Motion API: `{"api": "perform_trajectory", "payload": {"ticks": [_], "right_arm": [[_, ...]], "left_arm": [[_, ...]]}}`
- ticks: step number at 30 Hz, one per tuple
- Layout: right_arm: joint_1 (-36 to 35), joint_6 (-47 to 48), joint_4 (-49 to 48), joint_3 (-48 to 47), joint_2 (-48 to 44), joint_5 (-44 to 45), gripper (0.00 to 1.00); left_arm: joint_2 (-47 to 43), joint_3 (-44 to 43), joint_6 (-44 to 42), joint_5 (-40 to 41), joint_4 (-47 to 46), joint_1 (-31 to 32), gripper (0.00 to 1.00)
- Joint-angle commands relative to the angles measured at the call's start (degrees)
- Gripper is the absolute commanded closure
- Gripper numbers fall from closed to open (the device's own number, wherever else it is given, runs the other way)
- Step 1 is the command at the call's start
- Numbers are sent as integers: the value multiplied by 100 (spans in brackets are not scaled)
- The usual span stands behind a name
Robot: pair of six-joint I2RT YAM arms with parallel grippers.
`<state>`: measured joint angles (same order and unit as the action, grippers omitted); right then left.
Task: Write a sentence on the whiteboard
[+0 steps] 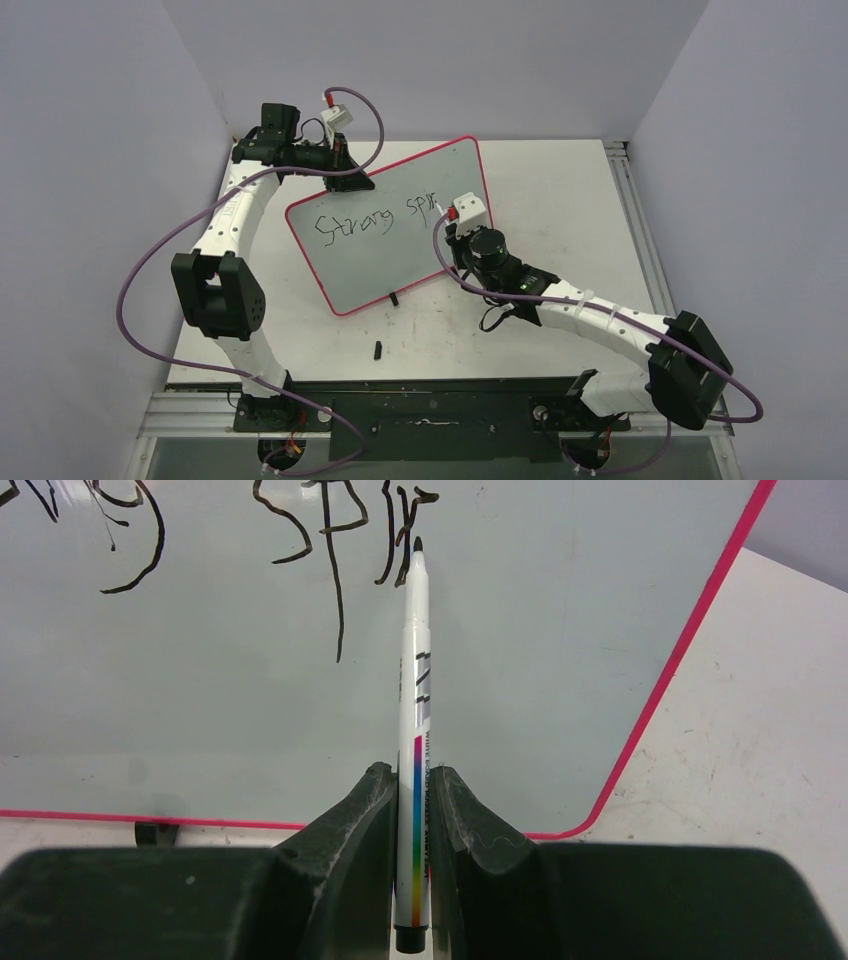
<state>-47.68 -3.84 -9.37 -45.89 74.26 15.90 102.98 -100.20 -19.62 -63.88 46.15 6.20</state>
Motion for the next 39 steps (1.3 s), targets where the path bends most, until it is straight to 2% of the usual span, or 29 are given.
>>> {"api": "perform_trajectory", "payload": {"ticks": [1, 27, 39], "right_arm": [[39, 86, -252, -146, 33, 135, 95], [389, 1, -243, -279, 252, 145, 95], [299, 184, -309, -420, -19, 42, 95]], "left_arm": [[14, 288, -183, -112, 744, 172, 100], [9, 291, -183, -107, 746, 171, 100], [8, 291, -183, -116, 751, 169, 100]]}}
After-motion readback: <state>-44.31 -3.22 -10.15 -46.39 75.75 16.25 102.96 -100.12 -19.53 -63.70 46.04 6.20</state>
